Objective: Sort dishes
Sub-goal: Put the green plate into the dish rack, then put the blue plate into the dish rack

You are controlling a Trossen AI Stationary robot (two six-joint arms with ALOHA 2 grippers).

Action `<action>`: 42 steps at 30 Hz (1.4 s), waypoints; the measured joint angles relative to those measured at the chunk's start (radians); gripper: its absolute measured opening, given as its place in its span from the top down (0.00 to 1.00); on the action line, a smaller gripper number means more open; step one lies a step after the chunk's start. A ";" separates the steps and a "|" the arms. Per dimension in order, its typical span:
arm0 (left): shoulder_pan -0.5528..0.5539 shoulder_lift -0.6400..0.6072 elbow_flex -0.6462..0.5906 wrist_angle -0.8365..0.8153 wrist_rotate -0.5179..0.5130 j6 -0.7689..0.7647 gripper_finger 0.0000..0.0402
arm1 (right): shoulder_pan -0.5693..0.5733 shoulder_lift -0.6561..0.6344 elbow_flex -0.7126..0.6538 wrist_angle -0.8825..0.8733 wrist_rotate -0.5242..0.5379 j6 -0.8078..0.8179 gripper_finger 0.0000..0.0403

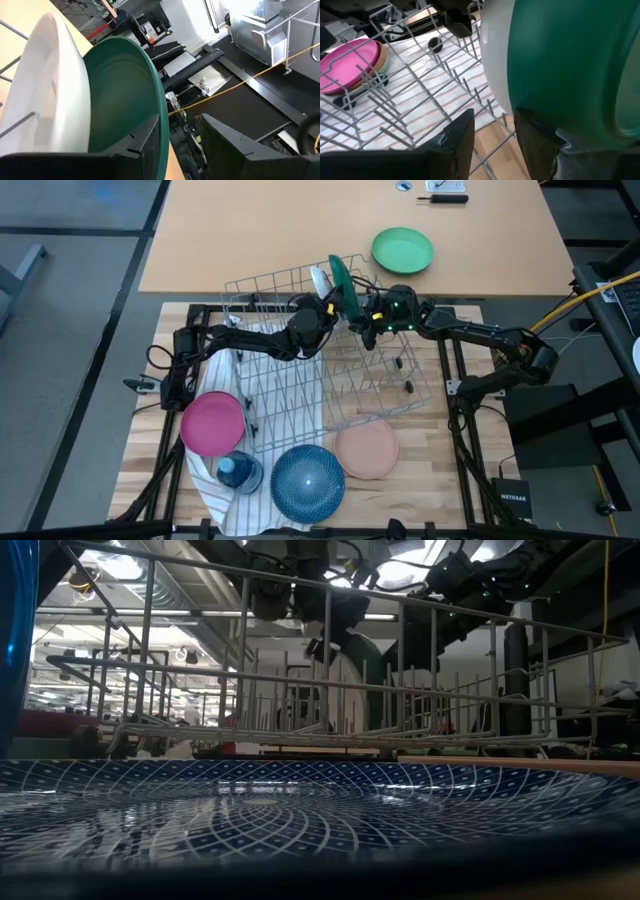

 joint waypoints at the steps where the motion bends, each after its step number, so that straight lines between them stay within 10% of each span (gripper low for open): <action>1: -0.005 0.000 0.000 -0.002 -0.001 0.000 0.67 | 0.000 0.000 0.000 -0.002 -0.001 0.000 0.64; 24: -0.079 0.000 0.000 -0.080 -0.009 0.070 0.67 | 0.000 0.000 0.000 -0.081 -0.079 -0.019 0.64; 42: -0.253 -0.025 0.000 -0.079 0.005 0.527 0.67 | 0.001 -0.200 0.000 -0.404 -0.105 -0.107 0.64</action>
